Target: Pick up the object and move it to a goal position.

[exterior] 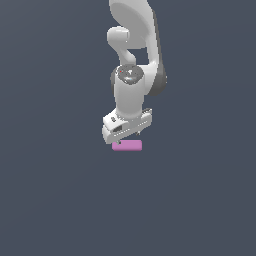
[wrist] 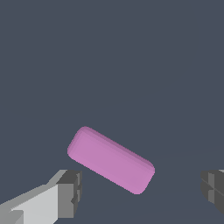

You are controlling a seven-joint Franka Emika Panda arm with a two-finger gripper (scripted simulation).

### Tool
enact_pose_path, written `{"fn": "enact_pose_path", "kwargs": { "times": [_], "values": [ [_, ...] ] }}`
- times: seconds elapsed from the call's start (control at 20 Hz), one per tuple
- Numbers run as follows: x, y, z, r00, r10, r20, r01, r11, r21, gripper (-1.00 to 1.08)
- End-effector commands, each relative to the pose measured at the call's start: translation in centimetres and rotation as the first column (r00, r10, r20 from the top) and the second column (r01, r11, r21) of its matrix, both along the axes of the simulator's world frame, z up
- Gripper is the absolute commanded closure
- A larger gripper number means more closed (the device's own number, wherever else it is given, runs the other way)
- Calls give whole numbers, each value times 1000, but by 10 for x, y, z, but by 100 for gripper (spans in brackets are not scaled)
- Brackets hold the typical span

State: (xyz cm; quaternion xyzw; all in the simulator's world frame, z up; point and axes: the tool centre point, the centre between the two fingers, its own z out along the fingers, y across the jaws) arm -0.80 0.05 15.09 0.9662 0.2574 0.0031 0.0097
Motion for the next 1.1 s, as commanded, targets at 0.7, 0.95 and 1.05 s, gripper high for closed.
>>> {"fn": "enact_pose_path", "kwargs": {
  "times": [0.7, 0.95, 1.05],
  "values": [
    [-18, -5, -41, 897, 441, -16, -441, 897, -2, -92],
    [-24, -6, -52, 827, 561, -18, -562, 827, 2, -92],
    [-26, -6, -57, 795, 607, -19, -607, 795, 3, -92]
  ]
}}
